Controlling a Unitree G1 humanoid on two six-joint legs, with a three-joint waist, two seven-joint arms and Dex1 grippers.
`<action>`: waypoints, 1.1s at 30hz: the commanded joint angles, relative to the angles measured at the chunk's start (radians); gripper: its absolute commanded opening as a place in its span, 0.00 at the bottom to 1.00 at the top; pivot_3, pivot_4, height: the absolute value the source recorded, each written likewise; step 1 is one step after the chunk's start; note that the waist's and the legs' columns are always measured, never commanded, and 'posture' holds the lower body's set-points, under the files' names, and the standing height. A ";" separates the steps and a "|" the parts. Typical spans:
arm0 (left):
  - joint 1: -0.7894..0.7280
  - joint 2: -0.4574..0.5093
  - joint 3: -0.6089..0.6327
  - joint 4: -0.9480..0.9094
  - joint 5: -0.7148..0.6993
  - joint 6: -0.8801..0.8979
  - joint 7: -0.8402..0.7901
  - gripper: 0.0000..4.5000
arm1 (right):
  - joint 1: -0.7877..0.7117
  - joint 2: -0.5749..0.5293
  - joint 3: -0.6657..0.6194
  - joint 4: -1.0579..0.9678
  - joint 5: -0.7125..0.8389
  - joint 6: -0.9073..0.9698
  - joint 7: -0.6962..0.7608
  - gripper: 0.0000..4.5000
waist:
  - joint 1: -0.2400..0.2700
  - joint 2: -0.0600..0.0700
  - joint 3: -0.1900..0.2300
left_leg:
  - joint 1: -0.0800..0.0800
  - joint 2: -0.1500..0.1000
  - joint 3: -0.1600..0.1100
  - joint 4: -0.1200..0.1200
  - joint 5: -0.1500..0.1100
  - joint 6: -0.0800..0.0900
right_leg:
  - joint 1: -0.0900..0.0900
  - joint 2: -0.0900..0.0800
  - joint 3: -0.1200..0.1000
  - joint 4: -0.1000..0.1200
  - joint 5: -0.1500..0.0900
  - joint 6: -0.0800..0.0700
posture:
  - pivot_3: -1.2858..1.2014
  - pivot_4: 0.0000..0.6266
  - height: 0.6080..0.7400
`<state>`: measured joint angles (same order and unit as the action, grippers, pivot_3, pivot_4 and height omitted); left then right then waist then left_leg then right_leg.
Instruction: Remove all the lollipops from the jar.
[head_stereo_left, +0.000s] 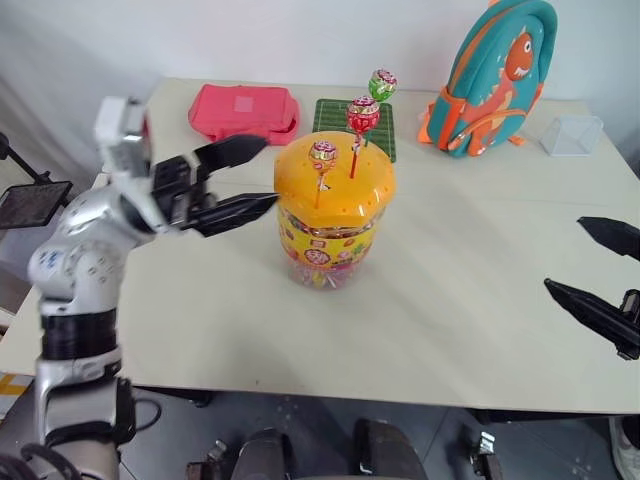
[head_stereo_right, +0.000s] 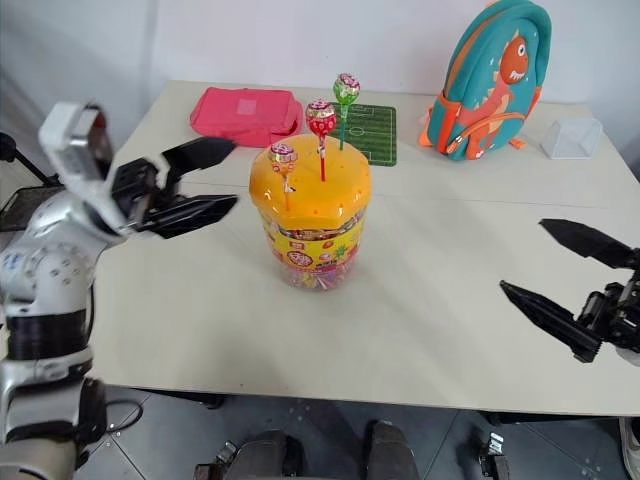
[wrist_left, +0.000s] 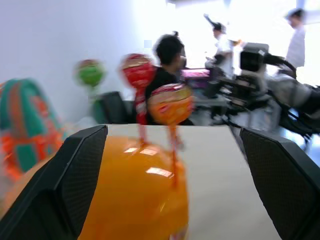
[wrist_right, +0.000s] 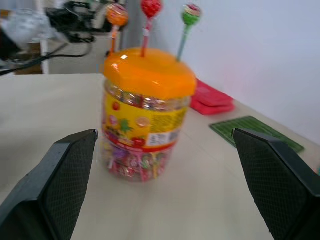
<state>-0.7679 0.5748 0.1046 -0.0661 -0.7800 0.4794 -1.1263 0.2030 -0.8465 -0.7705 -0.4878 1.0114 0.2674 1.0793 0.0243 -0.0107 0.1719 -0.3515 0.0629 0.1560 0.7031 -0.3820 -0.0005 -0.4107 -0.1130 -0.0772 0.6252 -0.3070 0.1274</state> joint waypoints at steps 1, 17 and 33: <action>-0.029 -0.025 -0.034 0.004 0.042 -0.015 0.012 1.00 | -0.013 0.011 -0.029 -0.026 0.032 0.011 -0.022 0.99 | -0.001 0.000 0.000 | 0.000 0.000 0.000 0.000 0.000 0.000 | -0.001 0.000 0.000 0.000 0.000 0.000 | 0.52 0.24 1.00; -0.092 -0.066 -0.044 0.104 0.052 0.003 -0.059 0.09 | 0.037 0.095 -0.032 -0.094 0.031 0.007 -0.060 1.00 | 0.002 0.000 0.000 | -0.001 0.000 -0.001 0.001 0.000 0.000 | 0.000 0.000 0.000 0.000 0.000 0.000 | 0.52 0.24 1.00; -0.305 0.038 0.332 0.460 -0.262 0.338 0.147 0.00 | -0.222 0.058 0.163 -0.147 0.164 0.035 -0.059 1.00 | -0.007 0.000 0.000 | -0.001 0.001 -0.004 0.003 0.000 0.000 | -0.001 0.000 -0.001 0.002 0.000 0.000 | 0.52 0.24 1.00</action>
<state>-1.0509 0.5785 0.3950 0.3586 -1.0304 0.7999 -1.0035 0.0081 -0.7657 -0.6137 -0.6233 1.1516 0.2989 1.0091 0.0169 -0.0108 0.1723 -0.3531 0.0638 0.1521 0.7059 -0.3819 -0.0004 -0.4114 -0.1125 -0.0780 0.6270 -0.3070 0.1274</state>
